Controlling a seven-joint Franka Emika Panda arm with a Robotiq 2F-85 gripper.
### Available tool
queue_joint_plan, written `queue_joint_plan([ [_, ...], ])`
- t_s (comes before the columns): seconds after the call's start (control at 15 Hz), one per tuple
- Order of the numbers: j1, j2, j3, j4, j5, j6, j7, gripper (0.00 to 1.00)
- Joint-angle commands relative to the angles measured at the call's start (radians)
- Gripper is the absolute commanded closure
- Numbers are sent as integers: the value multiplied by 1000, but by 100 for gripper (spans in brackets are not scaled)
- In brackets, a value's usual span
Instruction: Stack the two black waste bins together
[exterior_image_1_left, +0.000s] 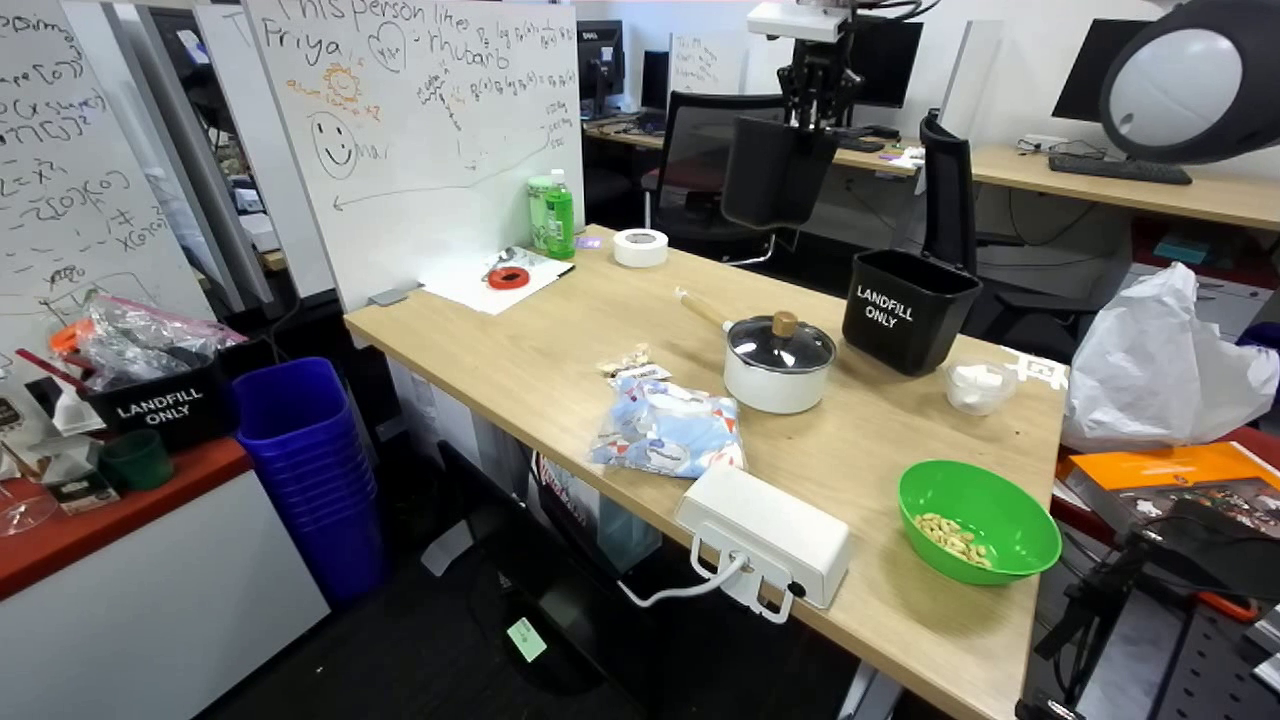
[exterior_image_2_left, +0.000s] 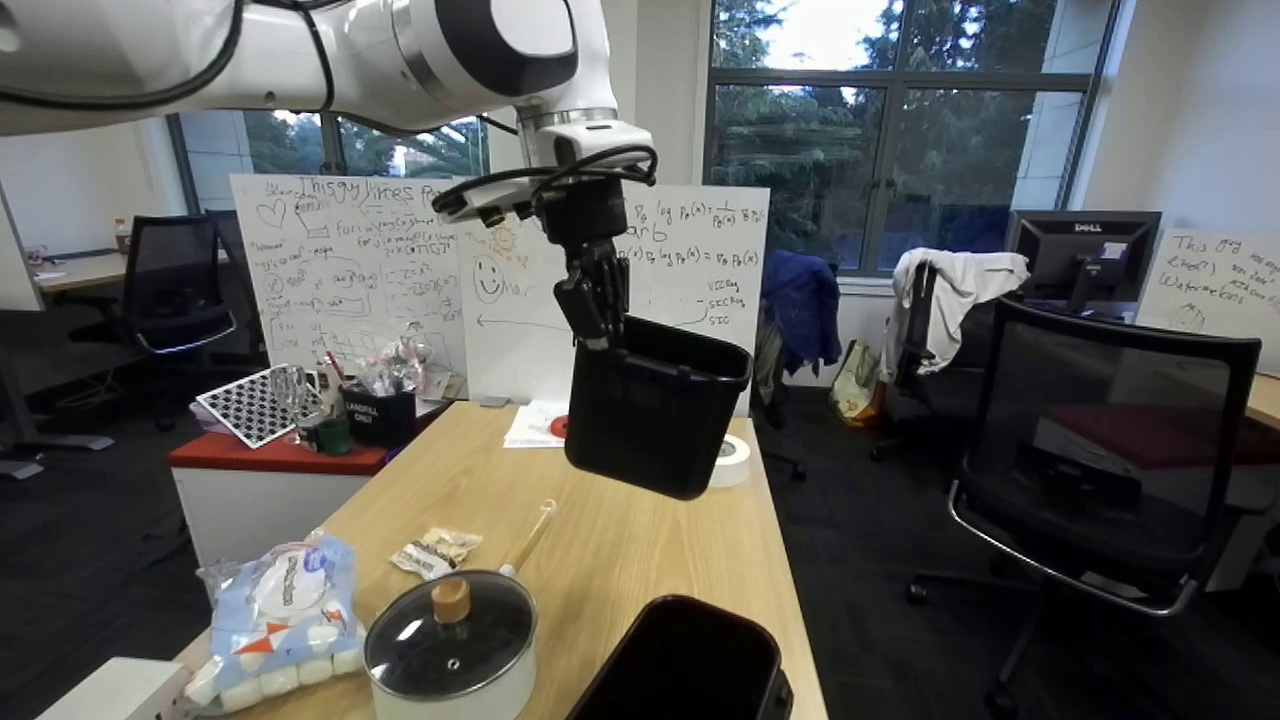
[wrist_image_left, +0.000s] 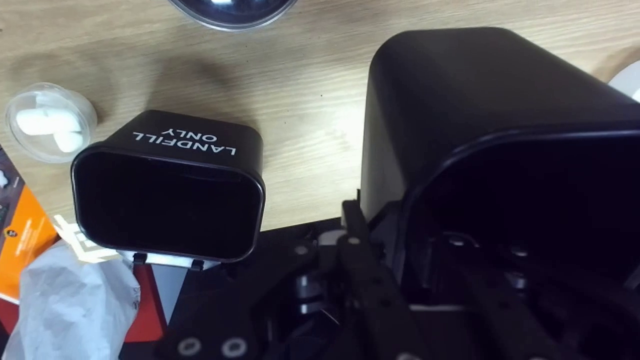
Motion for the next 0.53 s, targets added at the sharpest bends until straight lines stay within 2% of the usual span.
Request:
queue_joint_plan([
  [0.0, -30, -47, 33, -31, 12, -40, -129, 94],
  [0.47, -91, -67, 26, -35, 5, -118, -394, 94],
])
